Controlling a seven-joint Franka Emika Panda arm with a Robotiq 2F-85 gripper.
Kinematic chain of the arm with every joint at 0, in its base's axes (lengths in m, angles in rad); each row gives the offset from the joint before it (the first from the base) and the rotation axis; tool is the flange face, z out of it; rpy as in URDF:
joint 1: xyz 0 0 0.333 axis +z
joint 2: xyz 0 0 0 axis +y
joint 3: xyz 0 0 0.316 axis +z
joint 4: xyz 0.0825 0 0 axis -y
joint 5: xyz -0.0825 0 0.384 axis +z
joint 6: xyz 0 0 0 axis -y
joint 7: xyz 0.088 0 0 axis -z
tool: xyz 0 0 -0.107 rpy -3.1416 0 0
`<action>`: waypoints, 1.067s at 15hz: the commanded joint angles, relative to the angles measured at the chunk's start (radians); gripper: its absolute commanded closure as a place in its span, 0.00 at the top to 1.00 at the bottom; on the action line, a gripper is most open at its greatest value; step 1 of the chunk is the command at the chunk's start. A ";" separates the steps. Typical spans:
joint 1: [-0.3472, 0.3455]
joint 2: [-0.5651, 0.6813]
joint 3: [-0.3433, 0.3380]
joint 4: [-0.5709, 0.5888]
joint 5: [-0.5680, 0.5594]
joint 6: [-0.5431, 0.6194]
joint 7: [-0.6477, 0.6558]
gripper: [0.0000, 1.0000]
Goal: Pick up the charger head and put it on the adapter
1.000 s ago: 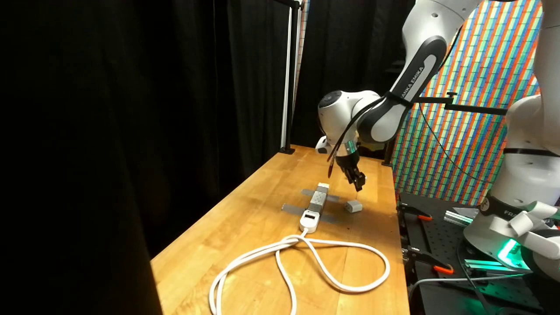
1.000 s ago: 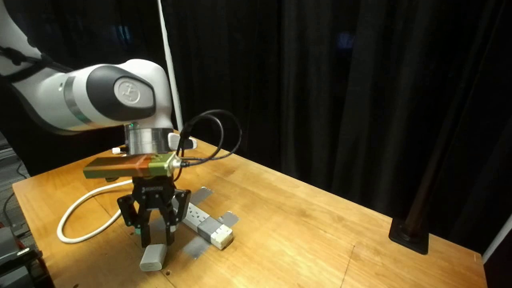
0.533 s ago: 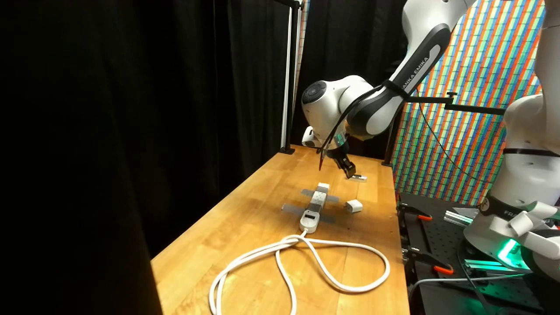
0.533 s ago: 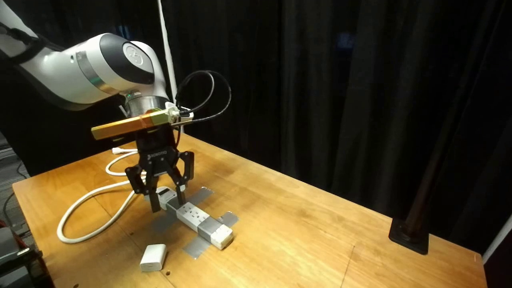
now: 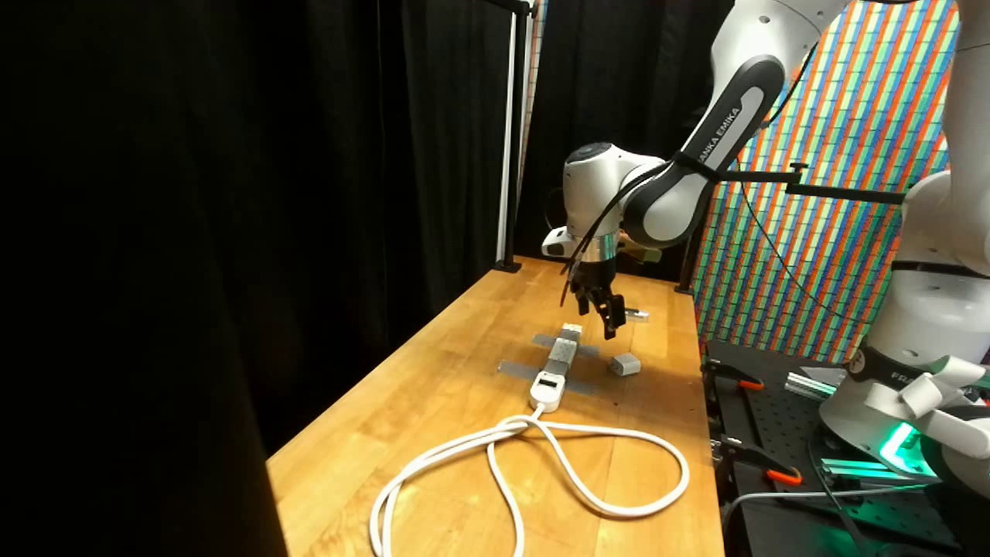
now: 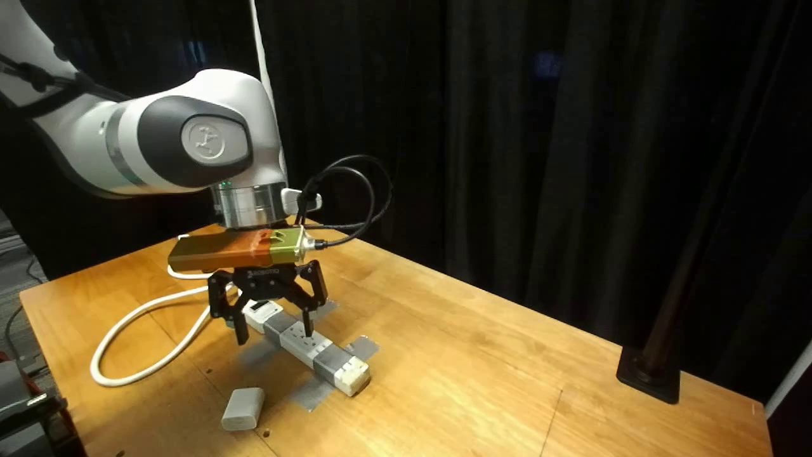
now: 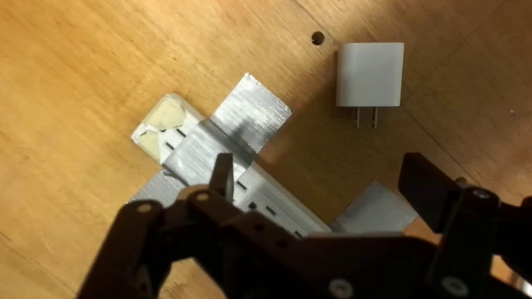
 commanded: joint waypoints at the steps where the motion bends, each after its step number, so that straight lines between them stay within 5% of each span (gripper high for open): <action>1: -0.068 -0.020 0.021 -0.084 0.142 0.092 -0.189 1.00; 5: -0.099 -0.012 0.018 -0.145 0.255 0.114 -0.303 1.00; 14: -0.070 0.010 -0.042 -0.246 0.181 0.304 -0.058 1.00; 16: -0.061 0.026 -0.058 -0.249 0.153 0.328 -0.008 0.73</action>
